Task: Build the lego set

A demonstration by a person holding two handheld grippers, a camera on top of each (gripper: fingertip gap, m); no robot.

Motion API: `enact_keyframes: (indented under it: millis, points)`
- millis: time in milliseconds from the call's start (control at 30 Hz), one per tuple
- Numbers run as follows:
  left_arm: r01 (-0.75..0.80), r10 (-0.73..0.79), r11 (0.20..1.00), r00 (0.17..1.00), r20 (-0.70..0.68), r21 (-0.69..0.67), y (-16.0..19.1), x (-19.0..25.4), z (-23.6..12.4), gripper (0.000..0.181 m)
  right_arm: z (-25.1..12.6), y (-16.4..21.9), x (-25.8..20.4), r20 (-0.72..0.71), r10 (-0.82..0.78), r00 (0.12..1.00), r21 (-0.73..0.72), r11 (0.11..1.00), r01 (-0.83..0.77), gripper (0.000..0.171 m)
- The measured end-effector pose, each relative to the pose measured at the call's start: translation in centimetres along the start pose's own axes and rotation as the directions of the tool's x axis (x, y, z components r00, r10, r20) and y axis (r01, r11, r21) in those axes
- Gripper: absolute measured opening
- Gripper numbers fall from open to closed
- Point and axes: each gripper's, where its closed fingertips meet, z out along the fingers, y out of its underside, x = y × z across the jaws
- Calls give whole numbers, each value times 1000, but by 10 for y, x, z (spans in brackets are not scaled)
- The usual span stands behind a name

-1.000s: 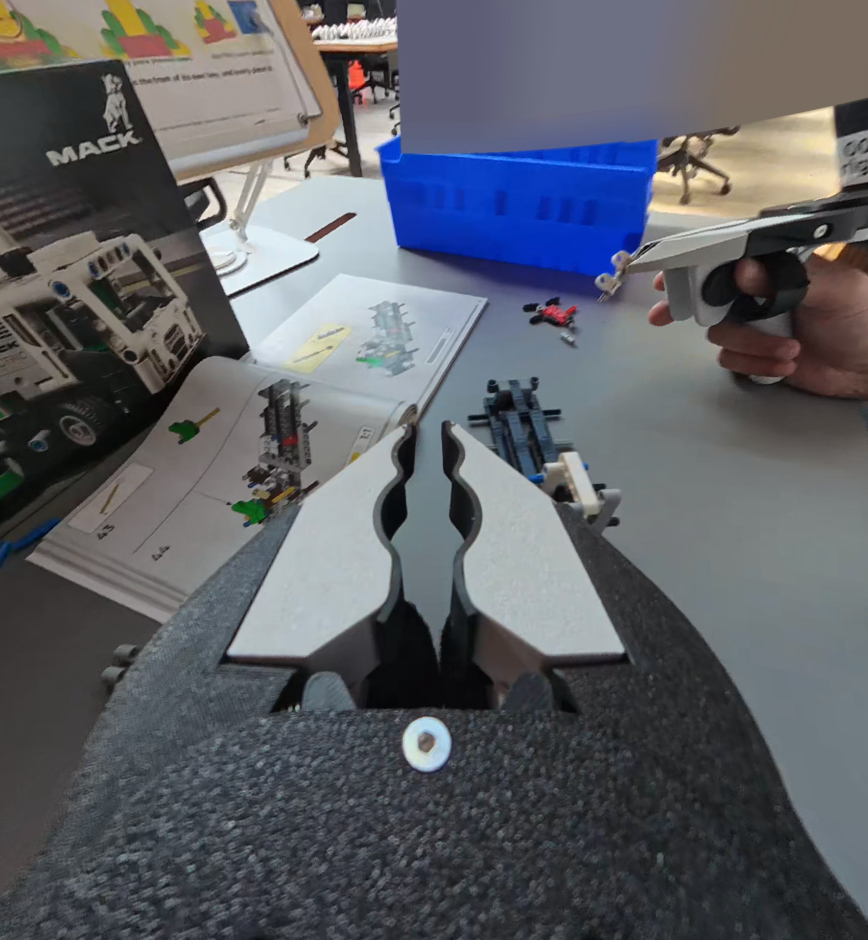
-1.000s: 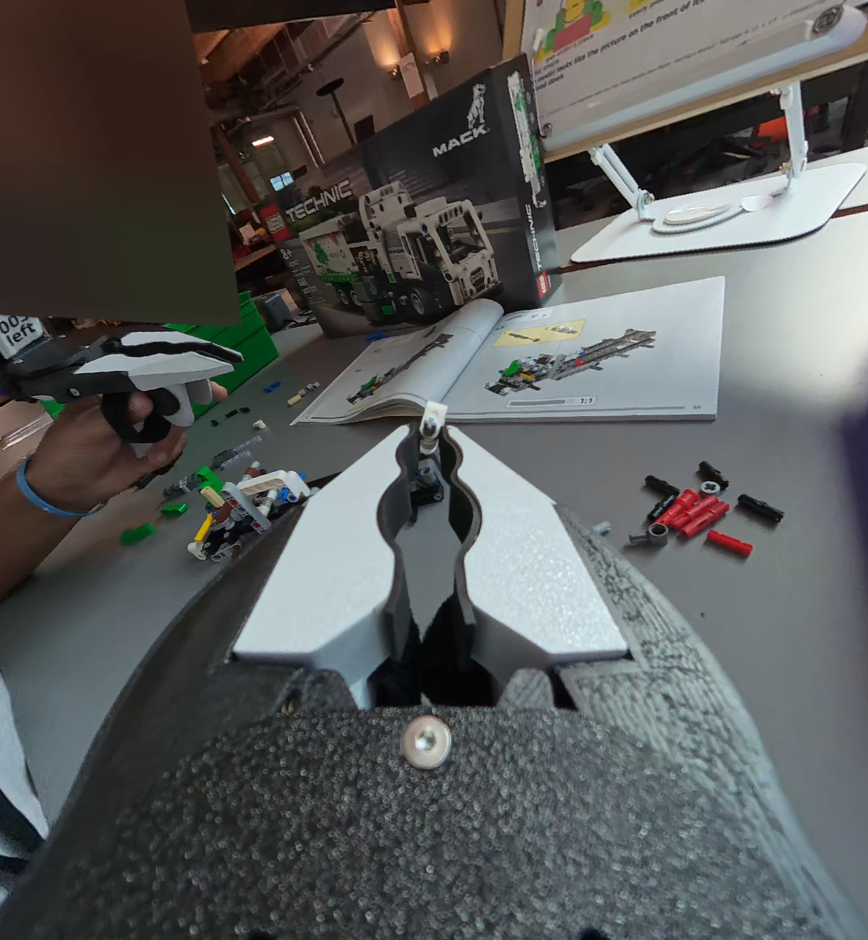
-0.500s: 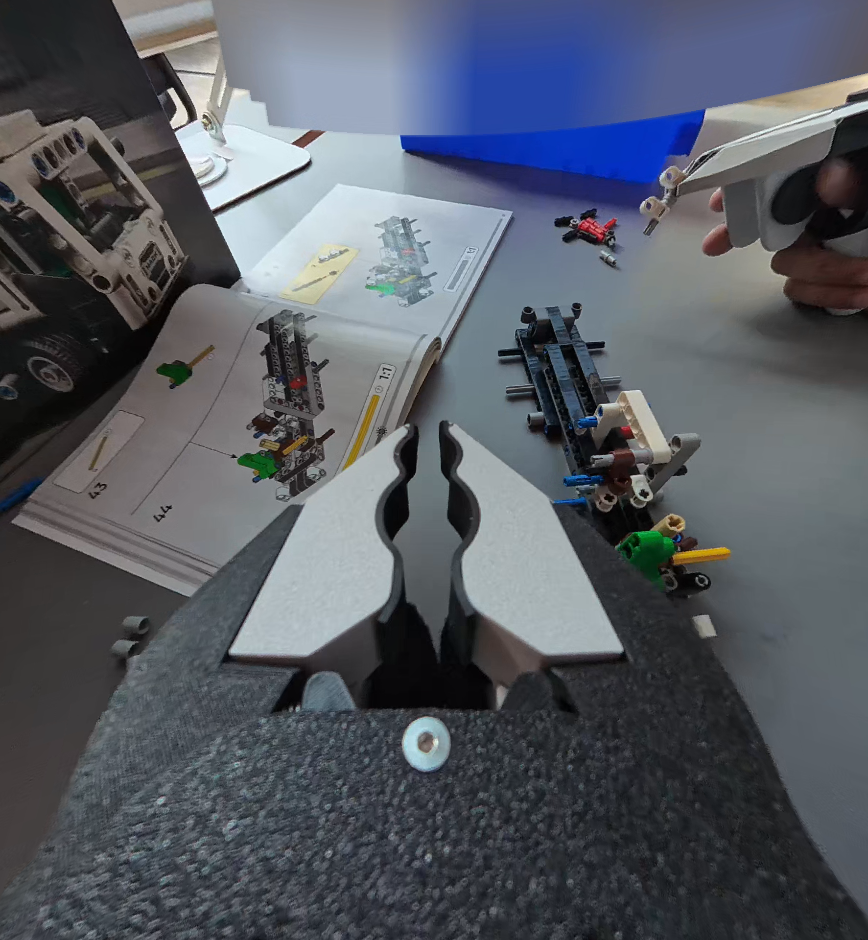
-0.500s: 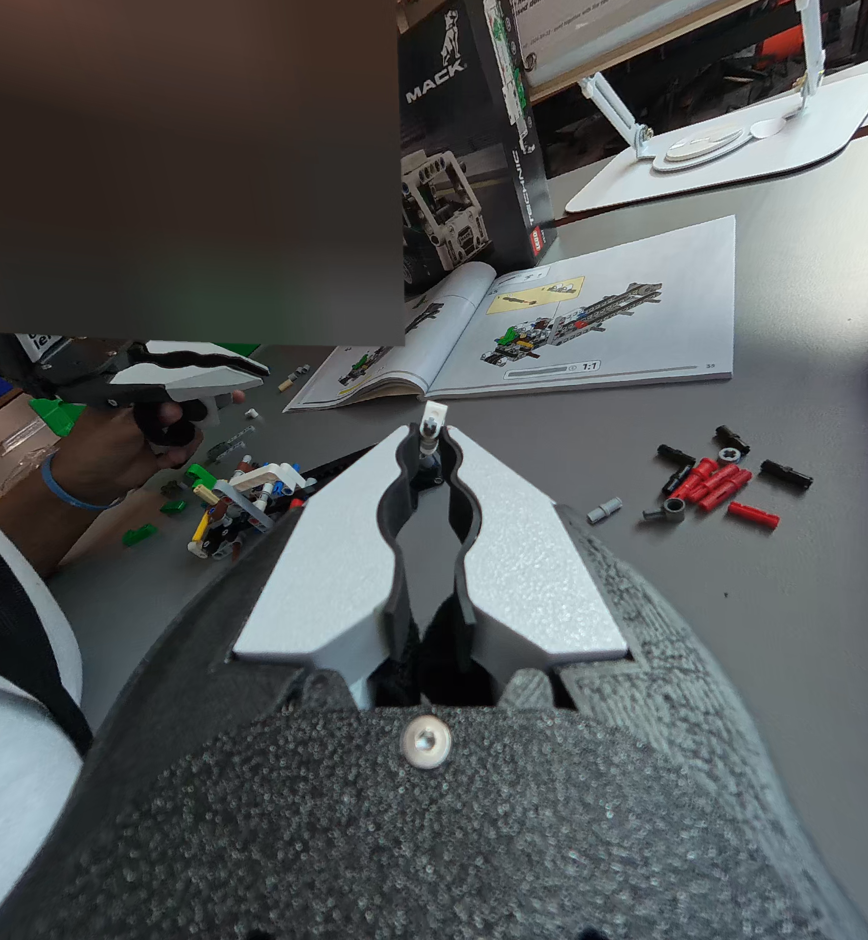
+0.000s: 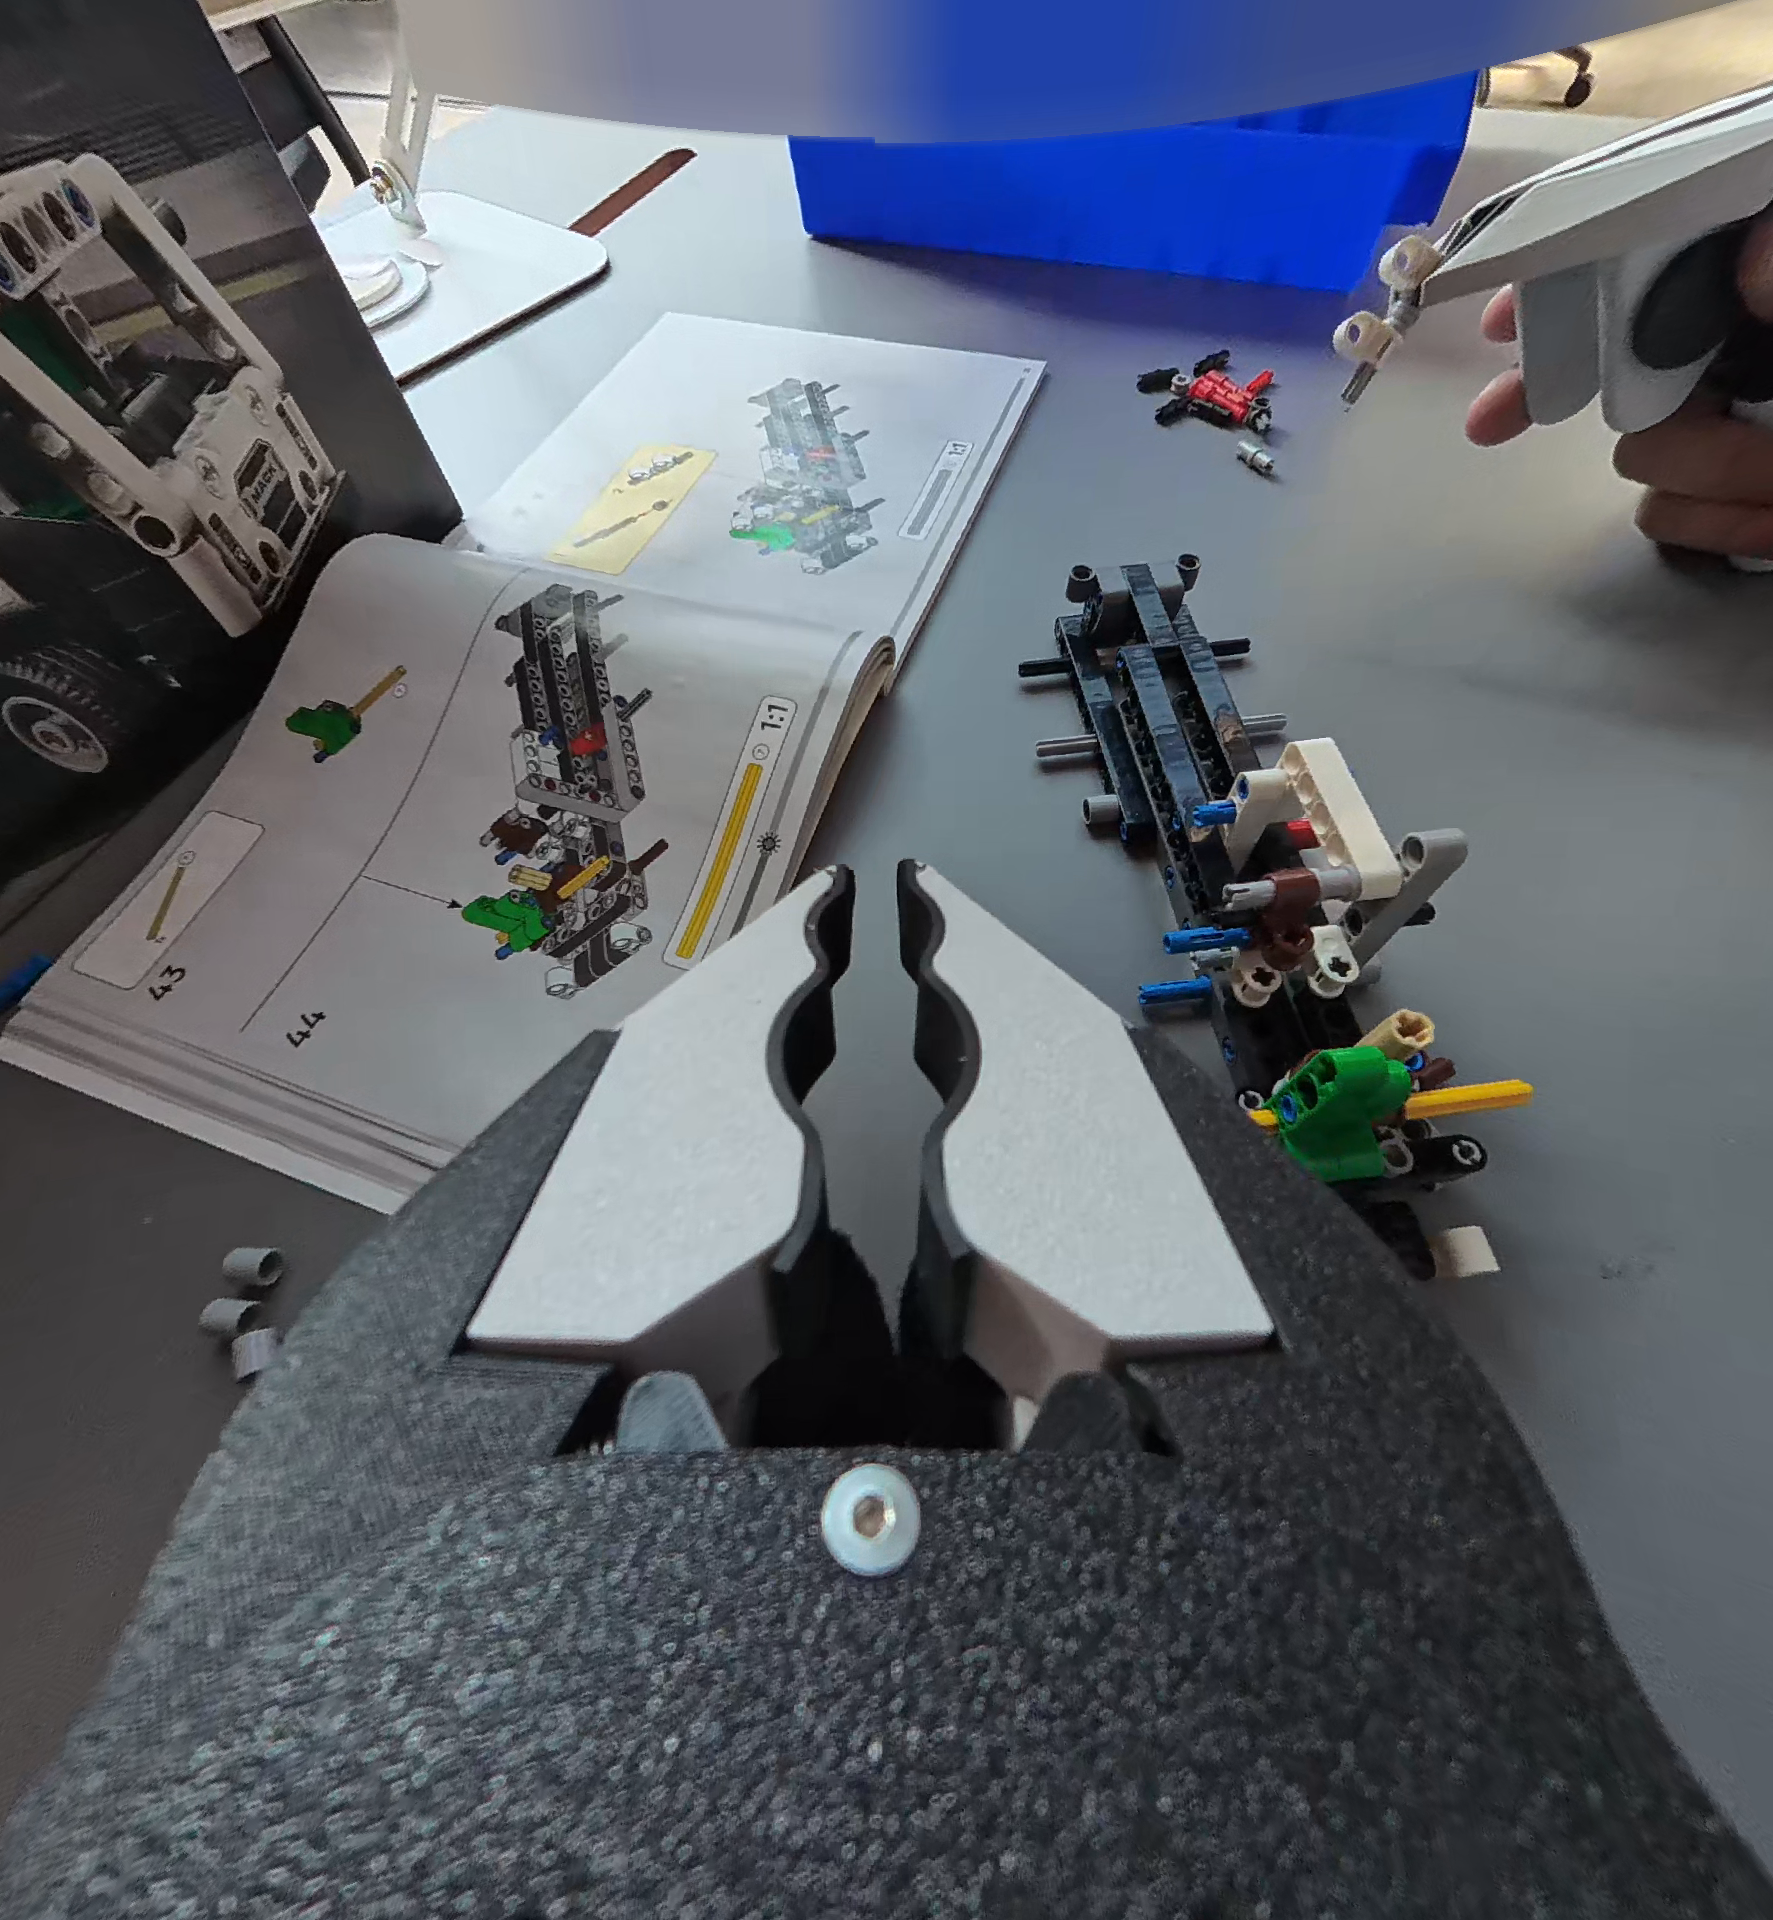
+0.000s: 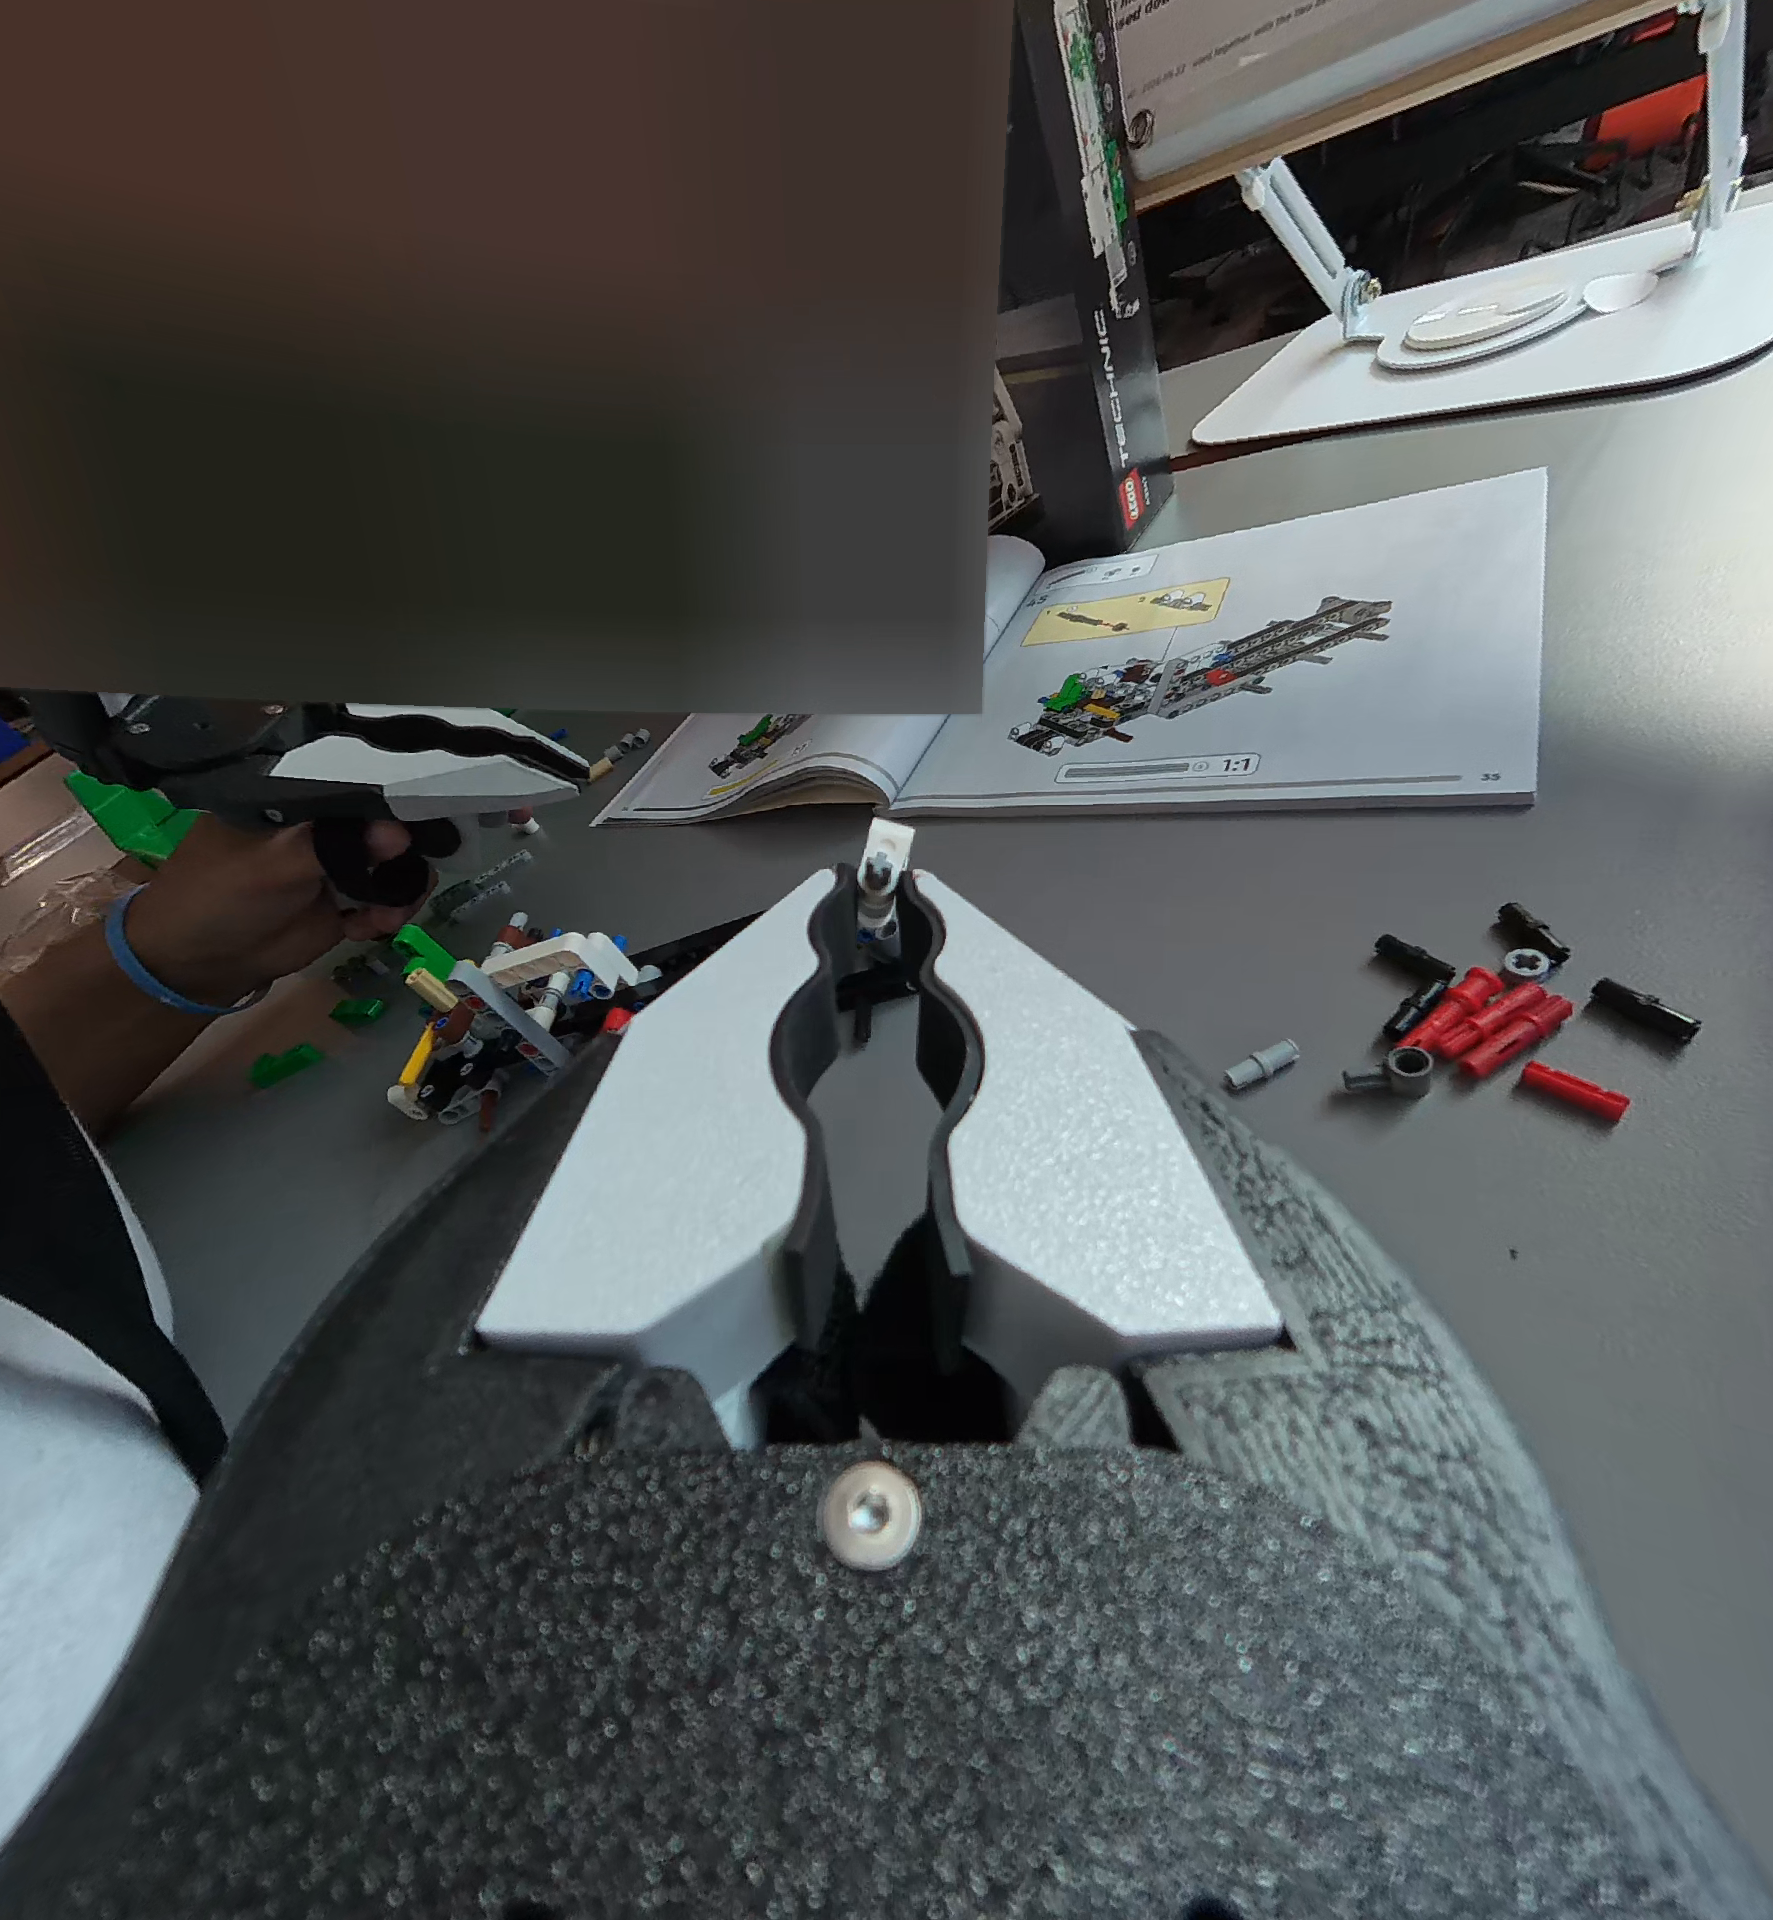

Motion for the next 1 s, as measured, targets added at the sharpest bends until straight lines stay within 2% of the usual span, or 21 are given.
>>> enact_keyframes:
  millis: [733, 900, 1000]
  points:
    - [6, -6, 1000, 1000, 13, -21, 4, -2, 1, 7, 0, 0, -5, 8, -34, 999, 0, 999, 34, 7]
    - [-84, 93, 993, 989, 116, -80, 6, -8, -3, 4, -3, -1, -12, -5, -116, 993, 21, 993, 116, 6]
    - [-95, 103, 994, 979, 175, -52, -2, -14, -13, 5, -3, 0, -21, -4, -190, 982, 23, 981, 190, 6]
